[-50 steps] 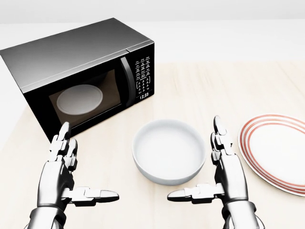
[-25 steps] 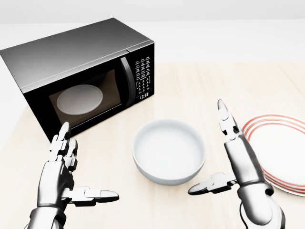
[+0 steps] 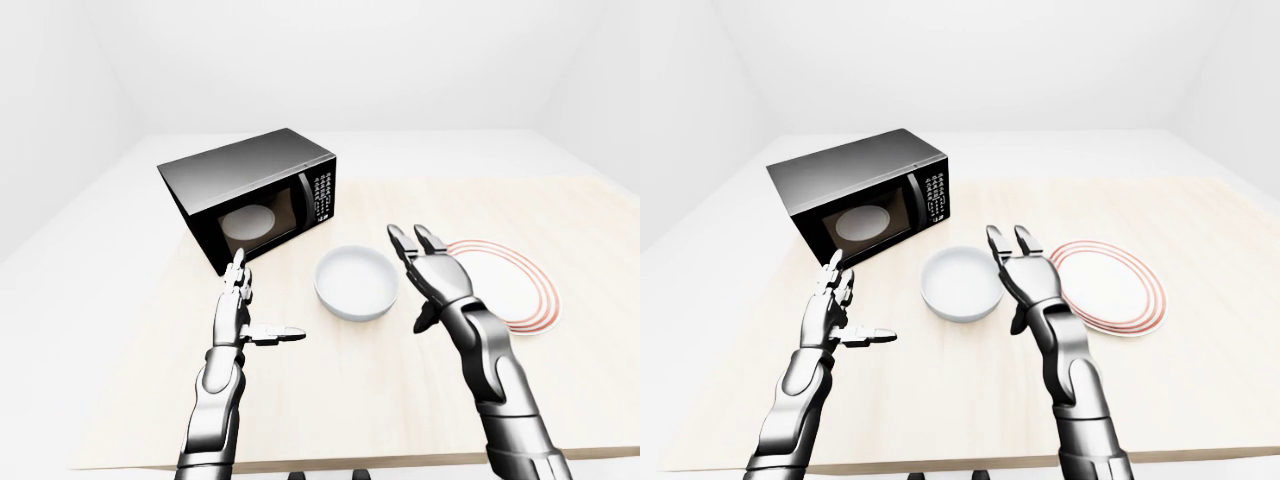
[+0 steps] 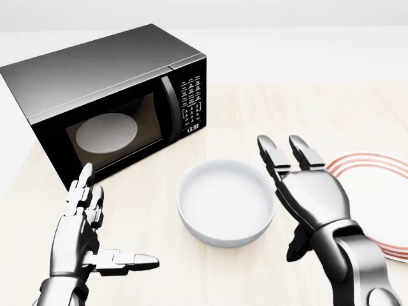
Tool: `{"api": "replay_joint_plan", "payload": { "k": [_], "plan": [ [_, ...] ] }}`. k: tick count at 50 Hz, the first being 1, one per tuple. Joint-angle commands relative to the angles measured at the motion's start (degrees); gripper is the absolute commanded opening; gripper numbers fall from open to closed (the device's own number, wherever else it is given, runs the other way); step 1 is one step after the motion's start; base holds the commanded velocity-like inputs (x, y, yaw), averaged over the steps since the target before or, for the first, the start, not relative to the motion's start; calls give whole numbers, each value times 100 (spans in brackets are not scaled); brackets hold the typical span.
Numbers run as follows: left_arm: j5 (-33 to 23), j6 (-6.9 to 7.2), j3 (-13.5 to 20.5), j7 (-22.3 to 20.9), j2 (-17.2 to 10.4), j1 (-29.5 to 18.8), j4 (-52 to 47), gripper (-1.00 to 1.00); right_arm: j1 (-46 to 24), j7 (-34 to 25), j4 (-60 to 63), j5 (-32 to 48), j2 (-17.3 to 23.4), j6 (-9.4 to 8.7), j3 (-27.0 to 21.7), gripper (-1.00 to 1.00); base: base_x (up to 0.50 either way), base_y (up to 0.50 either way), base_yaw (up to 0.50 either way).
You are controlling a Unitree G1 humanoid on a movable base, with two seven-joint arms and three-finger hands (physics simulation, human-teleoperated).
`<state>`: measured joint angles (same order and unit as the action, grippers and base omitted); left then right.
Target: Pick up the white bowl and put it on the plate.
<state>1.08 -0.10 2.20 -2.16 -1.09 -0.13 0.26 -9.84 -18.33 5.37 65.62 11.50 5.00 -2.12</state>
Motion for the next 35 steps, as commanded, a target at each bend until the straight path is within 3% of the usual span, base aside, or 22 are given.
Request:
{"api": "replay_joint_plan", "payload": {
  "k": [1, 6, 17, 35],
  "plan": [
    [0, 0, 0, 0, 0, 0, 0, 100, -136, -405, -3, 631, 7, 0, 51, 100, 0, 0, 0],
    [0, 0, 0, 0, 0, 0, 0, 100, -99, -664, 5, 644, -10, 0, 104, 100, 0, 0, 0],
    [0, 0, 0, 0, 0, 0, 0, 100, 34, -1912, 112, 275, -137, 0, 243, 100, 0, 0, 0],
    [0, 0, 0, 0, 0, 0, 0, 100, -169, -2167, 28, 260, -302, 0, 459, 100, 0, 0, 0]
  ]
}}
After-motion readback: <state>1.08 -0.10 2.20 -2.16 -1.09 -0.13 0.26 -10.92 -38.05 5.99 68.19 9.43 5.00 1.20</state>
